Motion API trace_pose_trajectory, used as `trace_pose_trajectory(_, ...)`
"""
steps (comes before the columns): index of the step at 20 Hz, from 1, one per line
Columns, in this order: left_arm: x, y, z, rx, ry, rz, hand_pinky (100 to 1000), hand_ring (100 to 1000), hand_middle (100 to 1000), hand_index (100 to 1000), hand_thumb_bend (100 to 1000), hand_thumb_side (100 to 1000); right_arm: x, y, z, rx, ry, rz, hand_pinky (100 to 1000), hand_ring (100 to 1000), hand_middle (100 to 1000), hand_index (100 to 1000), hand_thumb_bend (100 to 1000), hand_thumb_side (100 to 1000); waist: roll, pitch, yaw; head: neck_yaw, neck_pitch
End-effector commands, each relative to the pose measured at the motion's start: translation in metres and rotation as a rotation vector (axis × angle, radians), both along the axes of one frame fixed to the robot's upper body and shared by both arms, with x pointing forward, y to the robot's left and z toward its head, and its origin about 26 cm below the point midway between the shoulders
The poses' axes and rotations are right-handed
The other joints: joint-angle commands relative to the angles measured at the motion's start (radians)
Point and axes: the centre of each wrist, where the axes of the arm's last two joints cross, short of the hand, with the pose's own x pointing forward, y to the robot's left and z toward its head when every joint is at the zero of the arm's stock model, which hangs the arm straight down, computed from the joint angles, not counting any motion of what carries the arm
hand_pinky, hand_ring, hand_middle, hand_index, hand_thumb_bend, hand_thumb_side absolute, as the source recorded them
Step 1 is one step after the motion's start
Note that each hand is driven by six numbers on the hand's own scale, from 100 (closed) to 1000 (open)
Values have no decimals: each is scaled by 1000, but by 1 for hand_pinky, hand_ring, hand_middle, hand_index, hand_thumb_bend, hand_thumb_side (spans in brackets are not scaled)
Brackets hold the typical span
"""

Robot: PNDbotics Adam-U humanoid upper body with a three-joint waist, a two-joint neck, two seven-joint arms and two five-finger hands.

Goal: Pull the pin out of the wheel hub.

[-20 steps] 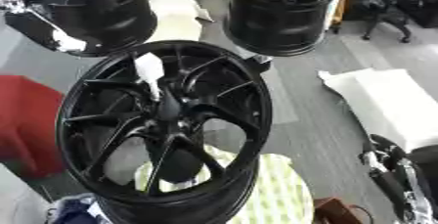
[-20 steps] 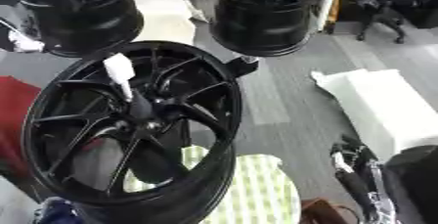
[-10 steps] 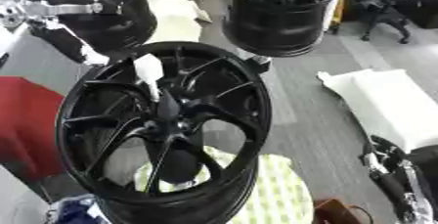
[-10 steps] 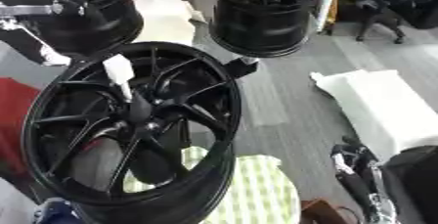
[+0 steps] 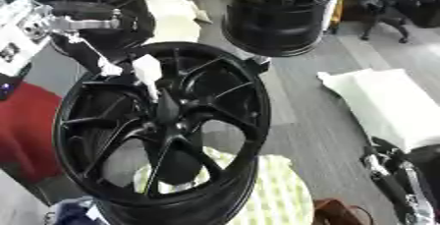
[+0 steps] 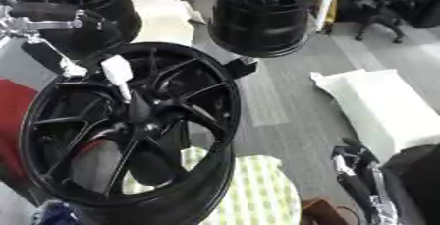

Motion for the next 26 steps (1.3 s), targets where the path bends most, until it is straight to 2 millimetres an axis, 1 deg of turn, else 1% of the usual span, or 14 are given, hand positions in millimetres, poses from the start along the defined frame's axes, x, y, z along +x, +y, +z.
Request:
trace_pose_trajectory(1, 1, 6, 13, 342, 55, -303, 851, 820, 845, 914, 274, 284, 3, -6, 6, -17, -20, 1, 681, 631, 662, 824, 155, 452, 2, -13, -1, 1, -2)
trace_pose_trajectory(6, 3, 11, 6, 361, 72, -296, 847, 816, 839, 911, 267, 274, 4, -5, 6, -15, -21, 5, 680, 631, 662, 824, 155, 452, 2, -12, -2, 0, -2)
trace_pose_trajectory(16, 7, 7, -4, 378, 87, -320, 853, 828, 861, 920, 290, 262, 4, -4, 6, -13, -20, 7, 680, 630, 661, 823, 157, 452, 3, -6, -14, 4, -2)
trace_pose_trajectory(23, 9, 1, -10, 386, 102, -329, 852, 830, 859, 917, 299, 258, 5, -4, 7, -10, -22, 10, 680, 630, 660, 823, 157, 453, 2, -2, -23, 7, -2)
trace_pose_trajectory(26, 10, -1, -12, 391, 108, -332, 848, 825, 842, 904, 291, 251, 5, -3, 7, -9, -22, 10, 680, 630, 660, 823, 157, 453, 2, 0, -27, 8, -2)
